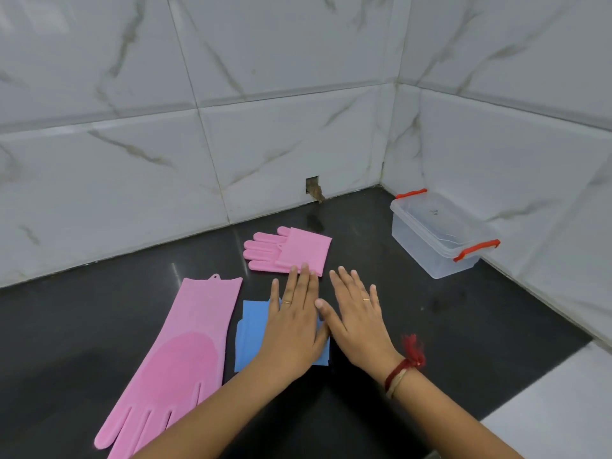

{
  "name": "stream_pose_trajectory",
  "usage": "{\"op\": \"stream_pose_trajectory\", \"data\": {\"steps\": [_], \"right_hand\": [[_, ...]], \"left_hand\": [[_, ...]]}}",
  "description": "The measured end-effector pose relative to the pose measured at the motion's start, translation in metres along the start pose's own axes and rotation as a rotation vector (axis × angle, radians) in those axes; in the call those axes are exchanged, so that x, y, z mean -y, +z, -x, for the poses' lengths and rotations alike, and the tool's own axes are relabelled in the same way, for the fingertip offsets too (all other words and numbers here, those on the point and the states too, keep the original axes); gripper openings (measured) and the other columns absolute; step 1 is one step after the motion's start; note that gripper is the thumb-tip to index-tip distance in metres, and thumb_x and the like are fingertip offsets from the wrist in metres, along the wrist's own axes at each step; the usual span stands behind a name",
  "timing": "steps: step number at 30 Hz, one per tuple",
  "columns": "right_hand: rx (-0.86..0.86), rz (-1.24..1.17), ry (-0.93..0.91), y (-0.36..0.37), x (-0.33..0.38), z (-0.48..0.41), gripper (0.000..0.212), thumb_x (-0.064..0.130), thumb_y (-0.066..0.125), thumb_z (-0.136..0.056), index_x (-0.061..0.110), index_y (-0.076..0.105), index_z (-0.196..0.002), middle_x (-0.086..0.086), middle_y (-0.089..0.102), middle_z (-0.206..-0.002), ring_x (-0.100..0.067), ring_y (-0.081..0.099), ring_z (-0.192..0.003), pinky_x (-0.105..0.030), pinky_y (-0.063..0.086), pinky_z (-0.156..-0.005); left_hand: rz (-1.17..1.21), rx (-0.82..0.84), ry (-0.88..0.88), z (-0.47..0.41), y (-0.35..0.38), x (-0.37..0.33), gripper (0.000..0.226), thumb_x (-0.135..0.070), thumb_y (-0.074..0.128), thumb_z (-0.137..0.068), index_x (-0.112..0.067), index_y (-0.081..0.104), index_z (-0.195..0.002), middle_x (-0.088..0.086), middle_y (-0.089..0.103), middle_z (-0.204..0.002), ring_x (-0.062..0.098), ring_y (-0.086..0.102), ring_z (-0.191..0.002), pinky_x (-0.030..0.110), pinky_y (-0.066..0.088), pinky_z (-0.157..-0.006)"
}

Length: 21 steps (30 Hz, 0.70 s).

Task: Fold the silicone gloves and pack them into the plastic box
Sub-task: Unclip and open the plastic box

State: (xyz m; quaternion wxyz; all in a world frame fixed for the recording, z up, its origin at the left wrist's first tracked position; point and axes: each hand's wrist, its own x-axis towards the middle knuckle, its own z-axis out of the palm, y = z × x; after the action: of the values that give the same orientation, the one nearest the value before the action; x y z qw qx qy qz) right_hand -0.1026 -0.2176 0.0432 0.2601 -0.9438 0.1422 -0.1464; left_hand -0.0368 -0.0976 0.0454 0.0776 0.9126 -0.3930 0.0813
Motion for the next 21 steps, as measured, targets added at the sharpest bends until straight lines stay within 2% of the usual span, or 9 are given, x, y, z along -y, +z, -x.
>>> {"op": "stream_pose_trajectory", "data": {"steps": [1,4,5,7,8,11,16,21], "right_hand": [[-0.012,-0.007,0.02,-0.004,-0.006,0.002,0.083,0.072,0.005,-0.079,0.027,0.01,-0.149,0.007,0.005,-0.159,-0.005,-0.009,-0.144,-0.034,-0.013,-0.114],[-0.077,0.036,0.076,-0.021,-0.032,0.0,0.078,0.069,0.009,-0.082,0.028,0.014,-0.148,0.006,0.007,-0.159,-0.008,-0.005,-0.145,-0.037,-0.011,-0.115],[-0.099,0.086,0.093,-0.028,-0.043,-0.005,0.076,0.067,0.011,-0.084,0.027,0.015,-0.148,0.005,0.007,-0.159,-0.01,-0.005,-0.145,-0.039,-0.01,-0.115],[-0.13,0.208,0.137,-0.047,-0.069,-0.015,0.071,0.062,0.016,-0.089,0.024,0.014,-0.148,0.001,0.007,-0.159,-0.014,-0.003,-0.146,-0.042,-0.006,-0.116],[-0.143,0.264,0.165,-0.057,-0.081,-0.019,0.069,0.06,0.019,-0.091,0.022,0.014,-0.148,-0.001,0.007,-0.159,-0.017,-0.002,-0.146,-0.044,-0.004,-0.117],[-0.175,0.392,0.239,-0.088,-0.116,-0.029,0.065,0.055,0.026,-0.094,0.018,0.02,-0.147,-0.008,0.013,-0.158,-0.024,0.005,-0.146,-0.049,0.005,-0.117],[-0.109,0.476,0.289,-0.121,-0.152,-0.036,0.064,0.049,0.033,-0.095,0.018,0.016,-0.148,-0.008,0.011,-0.158,-0.026,0.006,-0.146,-0.046,0.006,-0.118],[-0.054,0.447,0.263,-0.131,-0.163,-0.037,0.06,0.041,0.042,-0.095,0.019,0.02,-0.147,-0.008,0.013,-0.158,-0.027,0.01,-0.145,-0.042,0.012,-0.118]], "left_hand": [[0.008,-0.007,0.031,-0.003,0.001,-0.007,0.072,-0.049,0.017,-0.094,-0.013,-0.023,-0.143,0.005,-0.031,-0.151,0.025,-0.028,-0.14,0.044,-0.018,-0.113],[0.031,-0.044,0.146,-0.02,0.006,-0.028,0.073,-0.048,0.027,-0.089,-0.004,0.021,-0.148,0.016,0.015,-0.156,0.032,0.012,-0.144,0.055,0.012,-0.114],[0.014,-0.021,0.184,-0.03,0.01,-0.034,0.074,-0.049,0.028,-0.09,-0.004,0.021,-0.148,0.016,0.017,-0.157,0.031,0.011,-0.145,0.054,0.009,-0.114],[-0.03,0.08,0.251,-0.058,0.021,-0.048,0.079,-0.055,0.029,-0.093,-0.007,0.002,-0.151,0.013,0.001,-0.16,0.027,-0.006,-0.147,0.05,-0.008,-0.114],[-0.042,0.123,0.275,-0.073,0.026,-0.056,0.082,-0.057,0.031,-0.093,-0.008,-0.003,-0.15,0.012,-0.003,-0.16,0.026,-0.01,-0.146,0.049,-0.011,-0.114],[-0.039,0.189,0.313,-0.116,0.034,-0.082,0.088,-0.058,0.037,-0.092,-0.008,-0.006,-0.15,0.013,-0.004,-0.16,0.026,-0.01,-0.146,0.05,-0.008,-0.115],[-0.029,0.162,0.343,-0.169,0.031,-0.12,0.089,-0.055,0.04,-0.093,-0.007,-0.008,-0.15,0.013,-0.004,-0.16,0.027,-0.009,-0.146,0.051,-0.003,-0.116],[-0.075,0.221,0.401,-0.2,0.025,-0.137,0.095,-0.056,0.047,-0.09,-0.009,-0.009,-0.15,0.013,-0.006,-0.16,0.028,-0.008,-0.147,0.053,-0.002,-0.115]]}}
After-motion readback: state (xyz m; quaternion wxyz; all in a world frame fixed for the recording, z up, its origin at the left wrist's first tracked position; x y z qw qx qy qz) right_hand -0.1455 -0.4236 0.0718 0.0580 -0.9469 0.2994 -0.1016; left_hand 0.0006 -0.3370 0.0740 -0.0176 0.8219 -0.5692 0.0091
